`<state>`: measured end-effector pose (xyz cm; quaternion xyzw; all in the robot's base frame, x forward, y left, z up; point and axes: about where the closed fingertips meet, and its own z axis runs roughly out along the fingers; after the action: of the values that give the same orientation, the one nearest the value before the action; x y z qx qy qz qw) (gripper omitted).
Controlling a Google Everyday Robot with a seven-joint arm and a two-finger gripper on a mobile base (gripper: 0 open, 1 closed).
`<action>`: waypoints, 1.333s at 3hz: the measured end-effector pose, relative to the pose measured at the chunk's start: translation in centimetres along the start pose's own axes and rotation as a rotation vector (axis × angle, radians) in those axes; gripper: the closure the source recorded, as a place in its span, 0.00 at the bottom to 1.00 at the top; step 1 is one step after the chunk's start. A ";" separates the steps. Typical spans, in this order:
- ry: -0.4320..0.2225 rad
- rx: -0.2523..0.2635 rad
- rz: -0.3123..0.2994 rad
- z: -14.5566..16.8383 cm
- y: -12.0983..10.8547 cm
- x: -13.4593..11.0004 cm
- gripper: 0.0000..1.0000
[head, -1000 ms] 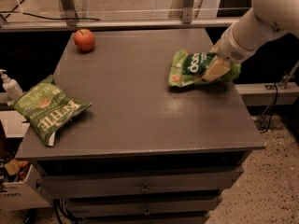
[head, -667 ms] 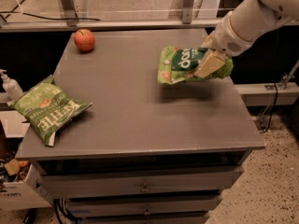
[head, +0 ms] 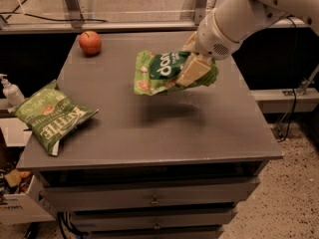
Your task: Move green rice chip bag near green jalapeno chip bag
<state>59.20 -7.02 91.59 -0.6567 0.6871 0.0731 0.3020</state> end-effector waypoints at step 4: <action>-0.081 -0.133 -0.095 11.2 7.8 -12.5 1.00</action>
Offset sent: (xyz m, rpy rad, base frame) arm -0.0508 0.1455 -0.0351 0.0565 0.0520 0.1781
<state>54.79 10.28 86.61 -0.7039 0.6359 0.1307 0.2882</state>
